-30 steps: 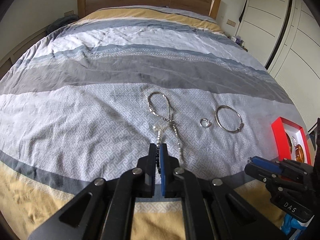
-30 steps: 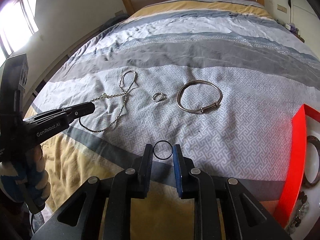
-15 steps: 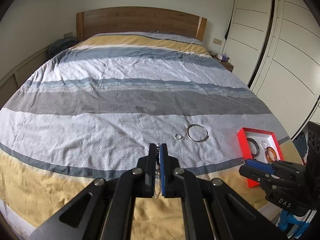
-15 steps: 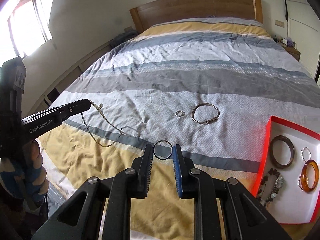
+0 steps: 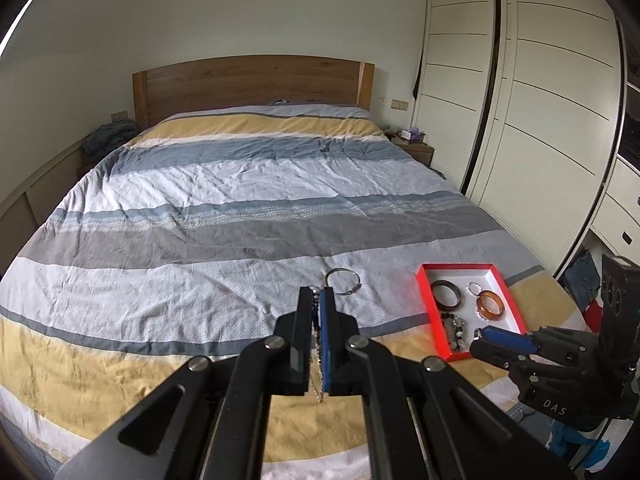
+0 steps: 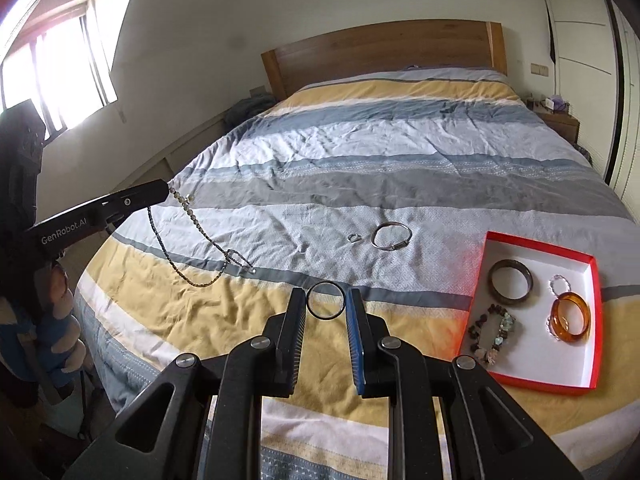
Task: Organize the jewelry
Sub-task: 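Carry the chain into the box with the left tool while the right tool carries the ring over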
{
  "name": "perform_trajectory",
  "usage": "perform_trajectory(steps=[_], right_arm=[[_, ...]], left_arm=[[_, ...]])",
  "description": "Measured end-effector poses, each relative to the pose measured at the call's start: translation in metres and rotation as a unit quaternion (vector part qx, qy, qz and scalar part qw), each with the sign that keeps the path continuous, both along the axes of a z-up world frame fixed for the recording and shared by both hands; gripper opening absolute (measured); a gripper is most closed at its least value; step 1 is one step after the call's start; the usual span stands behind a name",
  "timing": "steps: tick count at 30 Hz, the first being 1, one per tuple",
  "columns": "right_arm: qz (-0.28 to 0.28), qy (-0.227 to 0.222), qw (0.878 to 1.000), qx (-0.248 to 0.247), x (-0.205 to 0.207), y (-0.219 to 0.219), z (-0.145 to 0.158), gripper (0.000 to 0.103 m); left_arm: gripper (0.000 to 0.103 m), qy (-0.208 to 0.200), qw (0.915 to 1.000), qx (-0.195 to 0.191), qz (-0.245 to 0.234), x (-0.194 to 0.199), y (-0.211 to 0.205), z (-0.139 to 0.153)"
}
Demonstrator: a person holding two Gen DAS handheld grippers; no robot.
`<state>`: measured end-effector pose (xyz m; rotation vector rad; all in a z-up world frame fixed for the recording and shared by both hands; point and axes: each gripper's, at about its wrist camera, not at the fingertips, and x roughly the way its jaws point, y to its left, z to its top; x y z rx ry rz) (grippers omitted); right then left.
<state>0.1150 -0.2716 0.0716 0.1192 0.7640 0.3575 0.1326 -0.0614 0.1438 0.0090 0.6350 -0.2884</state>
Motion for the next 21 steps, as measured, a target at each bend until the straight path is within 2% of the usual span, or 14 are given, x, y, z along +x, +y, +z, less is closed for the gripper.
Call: perform_trajectory(steps=[5,12,21], right_arm=[[-0.022,-0.010,1.000,-0.003,-0.022,-0.027,0.008,0.020],[-0.065,-0.018,0.998,-0.014,-0.039,-0.083,0.017,0.020],[-0.124,0.003,0.992,-0.029,-0.029,-0.160,-0.003,0.020]], left_arm=[[0.003,-0.010,0.9995,0.000,-0.031,-0.013,-0.033,0.013],[0.003,-0.012,0.9966,0.000,-0.081,-0.011,-0.099,0.020],[0.003,0.002,0.9883,0.003,-0.153,0.015,-0.192,0.009]])
